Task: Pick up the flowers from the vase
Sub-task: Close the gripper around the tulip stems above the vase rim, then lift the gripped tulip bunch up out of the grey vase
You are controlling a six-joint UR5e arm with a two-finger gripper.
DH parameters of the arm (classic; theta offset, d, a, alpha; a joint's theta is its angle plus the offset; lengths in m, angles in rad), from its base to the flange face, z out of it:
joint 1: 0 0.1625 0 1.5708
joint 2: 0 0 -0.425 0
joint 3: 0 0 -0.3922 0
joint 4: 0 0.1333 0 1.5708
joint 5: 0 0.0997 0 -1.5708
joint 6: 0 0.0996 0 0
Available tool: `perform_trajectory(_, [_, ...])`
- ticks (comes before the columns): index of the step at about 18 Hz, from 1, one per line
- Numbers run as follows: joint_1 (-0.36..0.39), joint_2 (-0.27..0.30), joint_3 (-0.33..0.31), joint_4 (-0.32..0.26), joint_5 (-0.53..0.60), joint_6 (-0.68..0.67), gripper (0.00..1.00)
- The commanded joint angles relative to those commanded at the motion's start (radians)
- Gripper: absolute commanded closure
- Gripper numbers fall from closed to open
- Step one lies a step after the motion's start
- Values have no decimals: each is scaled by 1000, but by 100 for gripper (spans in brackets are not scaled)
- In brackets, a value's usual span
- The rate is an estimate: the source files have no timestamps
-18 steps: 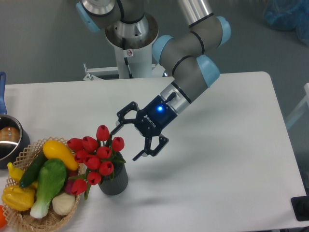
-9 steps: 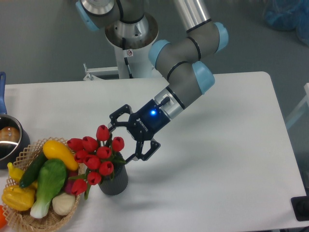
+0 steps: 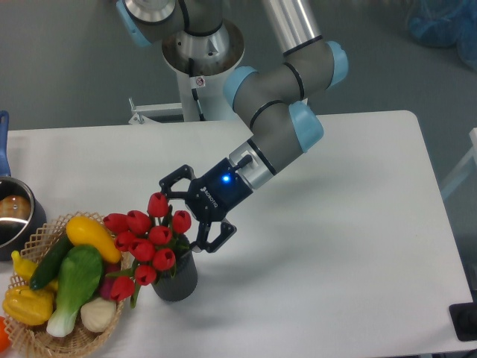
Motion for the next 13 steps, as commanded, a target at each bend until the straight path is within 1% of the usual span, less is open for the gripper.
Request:
perform_trajectory(4, [0, 3, 0, 0, 0, 2, 91])
perform_trajectory(5, [0, 3, 0, 0, 0, 2, 100])
perform_trajectory(13, [6, 11, 25, 0, -2, -2, 100])
